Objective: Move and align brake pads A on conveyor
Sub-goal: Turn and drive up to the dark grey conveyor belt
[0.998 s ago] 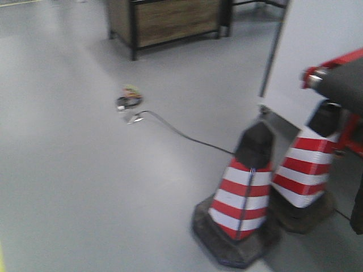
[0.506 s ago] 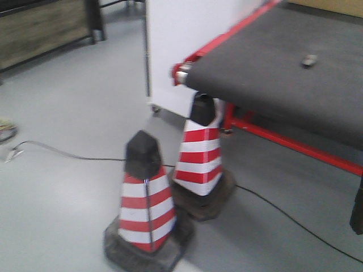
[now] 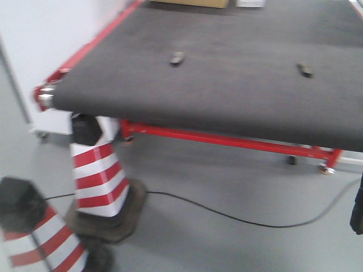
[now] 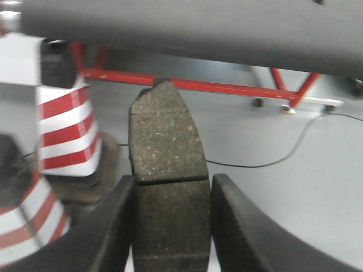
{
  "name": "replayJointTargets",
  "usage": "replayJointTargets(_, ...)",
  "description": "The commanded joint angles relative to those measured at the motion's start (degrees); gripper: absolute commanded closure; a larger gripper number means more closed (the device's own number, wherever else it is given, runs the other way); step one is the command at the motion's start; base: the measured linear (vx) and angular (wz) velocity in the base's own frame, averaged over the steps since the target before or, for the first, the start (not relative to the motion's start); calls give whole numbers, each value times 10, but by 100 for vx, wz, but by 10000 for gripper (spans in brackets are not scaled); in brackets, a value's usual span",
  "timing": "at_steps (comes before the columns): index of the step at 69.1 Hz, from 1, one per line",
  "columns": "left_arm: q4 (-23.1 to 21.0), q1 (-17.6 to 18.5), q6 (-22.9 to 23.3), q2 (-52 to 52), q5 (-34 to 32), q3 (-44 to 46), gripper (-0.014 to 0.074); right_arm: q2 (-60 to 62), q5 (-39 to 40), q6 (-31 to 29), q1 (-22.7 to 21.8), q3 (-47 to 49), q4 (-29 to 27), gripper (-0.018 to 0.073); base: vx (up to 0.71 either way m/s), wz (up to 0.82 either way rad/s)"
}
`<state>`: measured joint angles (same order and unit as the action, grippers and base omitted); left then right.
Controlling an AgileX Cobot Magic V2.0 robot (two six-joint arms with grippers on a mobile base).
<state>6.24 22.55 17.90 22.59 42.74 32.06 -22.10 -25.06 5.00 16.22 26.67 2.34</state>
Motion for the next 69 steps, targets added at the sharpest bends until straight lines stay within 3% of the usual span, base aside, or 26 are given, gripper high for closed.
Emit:
replayJointTargets(1,1,2,4,4,-57,16,603,-3,60,-5,-2,16,5,564,12,-61)
replayJointTargets(27,1,2,4,4,-57,16,603,-3,60,-5,-2,16,5,564,9,-42)
replayJointTargets(69,1,2,4,4,-57,16,603,-3,60,-5,-2,16,5,564,19,-13)
